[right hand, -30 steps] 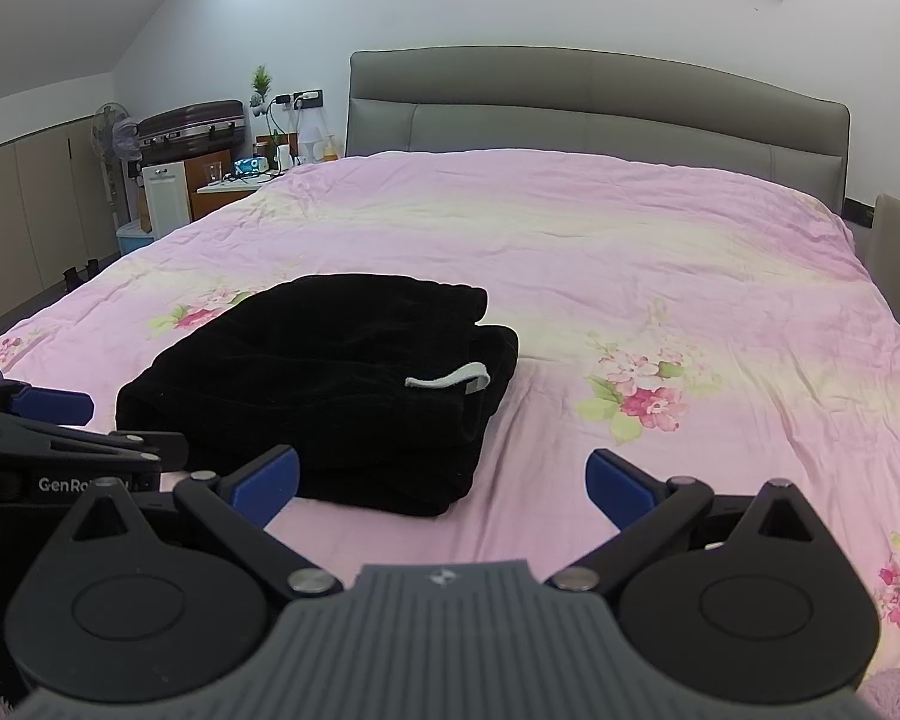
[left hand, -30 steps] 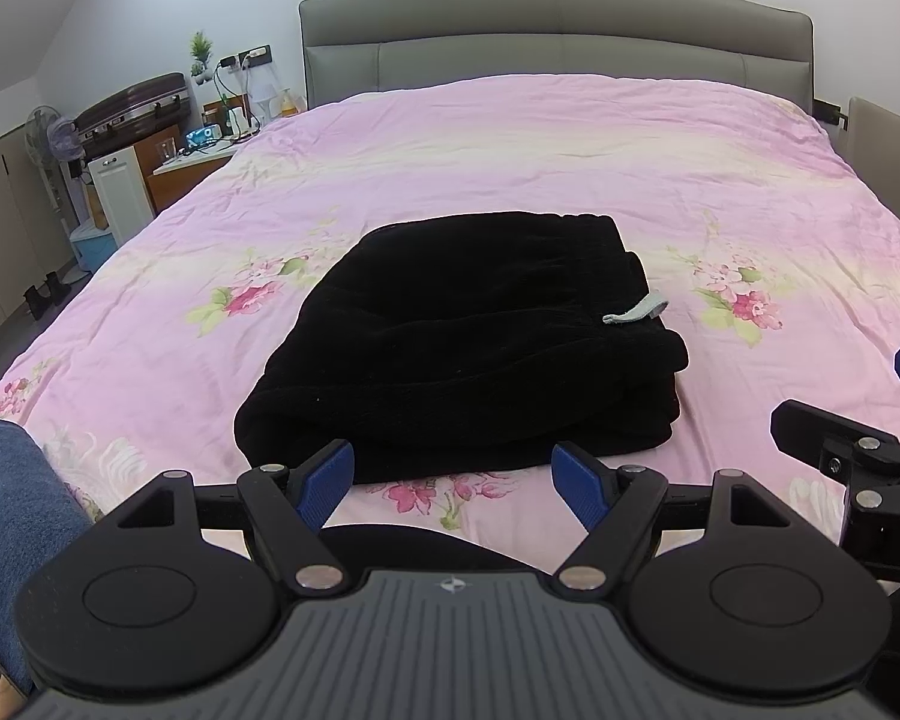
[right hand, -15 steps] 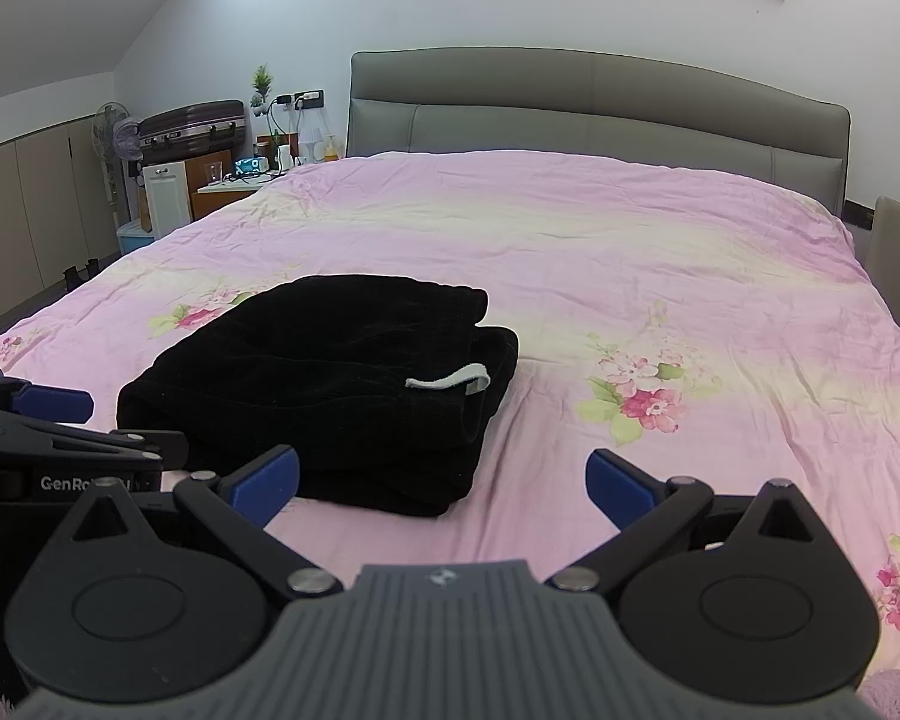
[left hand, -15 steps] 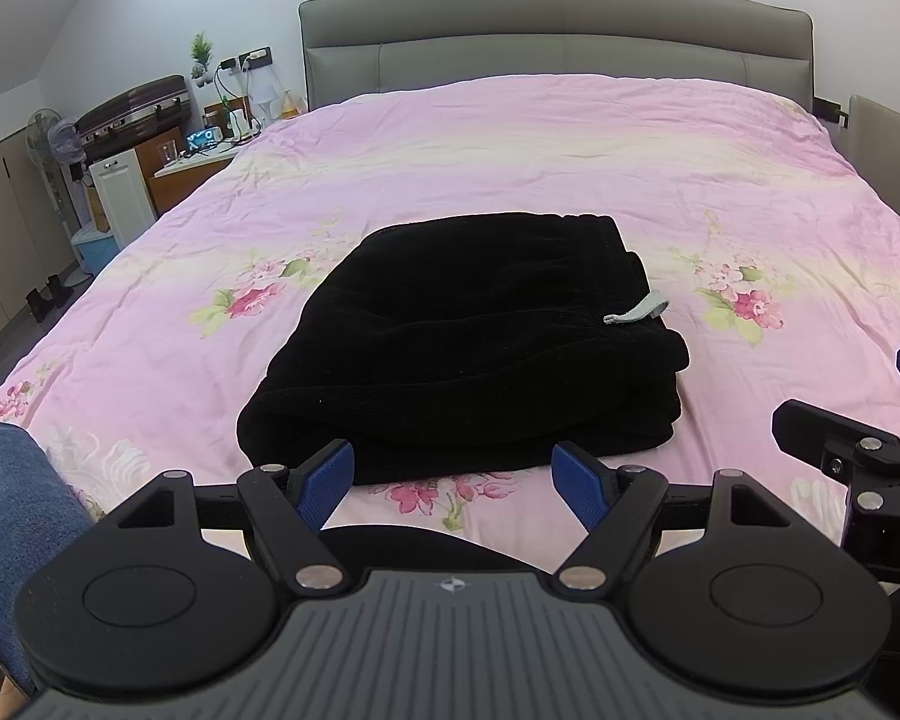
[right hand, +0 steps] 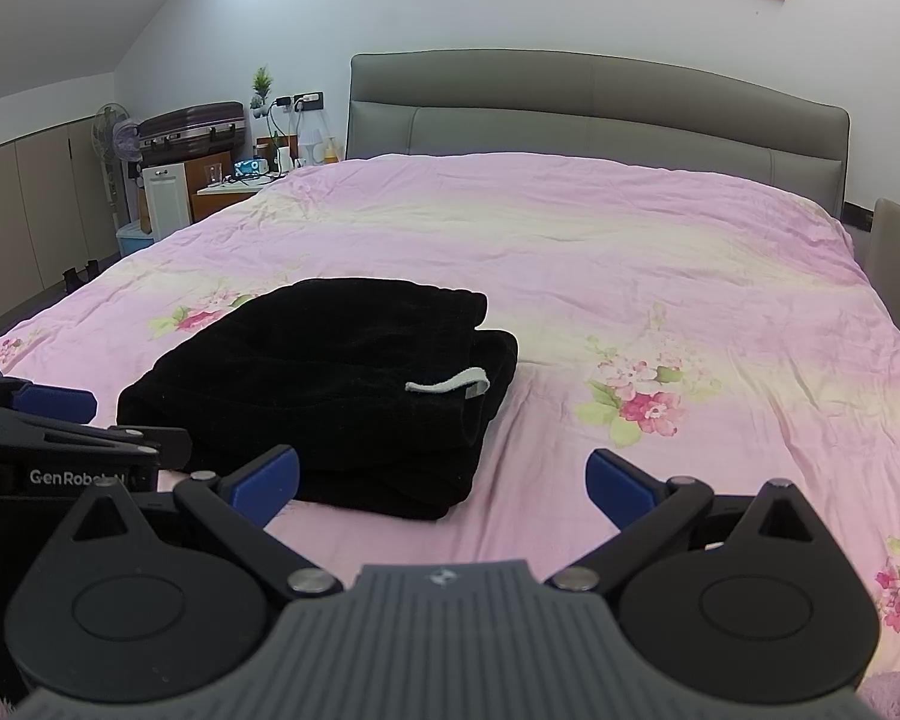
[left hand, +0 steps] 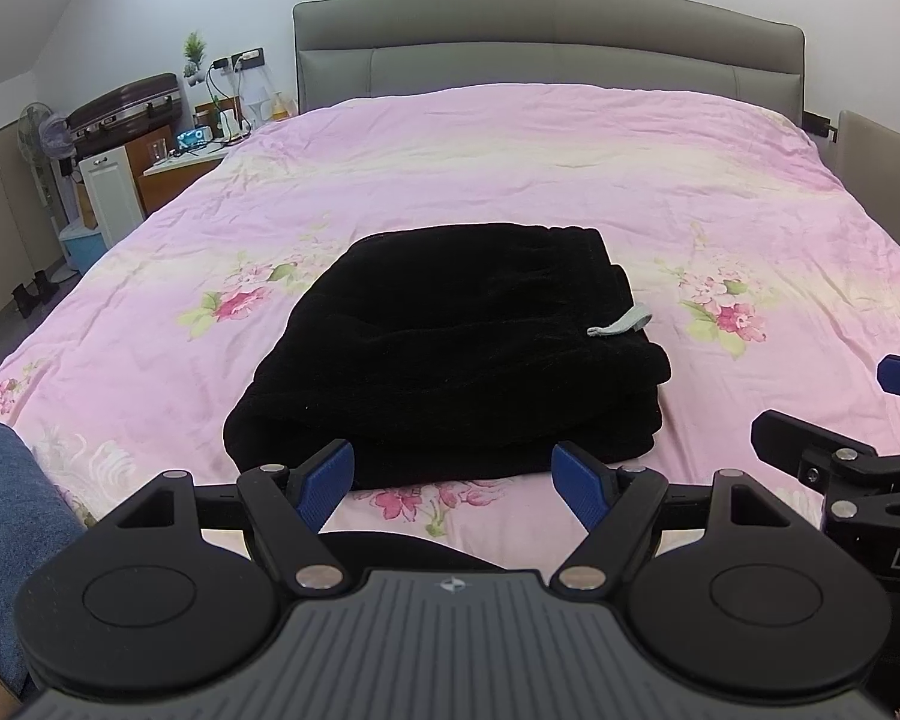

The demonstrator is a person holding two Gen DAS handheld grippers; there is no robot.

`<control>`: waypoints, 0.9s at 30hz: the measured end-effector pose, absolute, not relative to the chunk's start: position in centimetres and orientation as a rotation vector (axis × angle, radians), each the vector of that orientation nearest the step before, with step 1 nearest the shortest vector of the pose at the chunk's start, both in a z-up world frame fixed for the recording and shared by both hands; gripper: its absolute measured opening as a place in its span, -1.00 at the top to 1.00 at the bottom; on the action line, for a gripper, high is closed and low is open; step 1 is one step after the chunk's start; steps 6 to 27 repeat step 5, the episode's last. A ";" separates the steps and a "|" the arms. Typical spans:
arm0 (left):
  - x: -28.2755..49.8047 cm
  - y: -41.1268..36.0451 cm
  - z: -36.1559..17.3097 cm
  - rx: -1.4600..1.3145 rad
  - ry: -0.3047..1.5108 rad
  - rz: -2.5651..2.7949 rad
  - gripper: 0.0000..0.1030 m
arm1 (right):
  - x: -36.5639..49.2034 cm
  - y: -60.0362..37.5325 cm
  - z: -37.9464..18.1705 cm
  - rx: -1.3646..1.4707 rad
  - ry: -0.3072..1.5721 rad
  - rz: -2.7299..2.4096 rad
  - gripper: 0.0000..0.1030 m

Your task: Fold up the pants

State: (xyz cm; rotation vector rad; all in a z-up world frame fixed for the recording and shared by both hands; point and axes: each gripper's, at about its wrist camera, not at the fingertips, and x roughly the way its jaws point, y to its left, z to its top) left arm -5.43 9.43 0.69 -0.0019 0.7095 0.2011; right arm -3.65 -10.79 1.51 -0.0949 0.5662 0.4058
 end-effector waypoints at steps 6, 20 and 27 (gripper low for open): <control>-5.3 9.3 0.7 0.004 0.707 0.212 -0.71 | -3.7 -11.0 1.7 -0.089 0.564 0.409 -0.90; -5.3 9.3 0.7 0.004 0.707 0.212 -0.71 | -3.7 -11.0 1.7 -0.089 0.564 0.409 -0.90; -5.3 9.3 0.7 0.004 0.707 0.212 -0.71 | -3.7 -11.0 1.7 -0.089 0.564 0.409 -0.90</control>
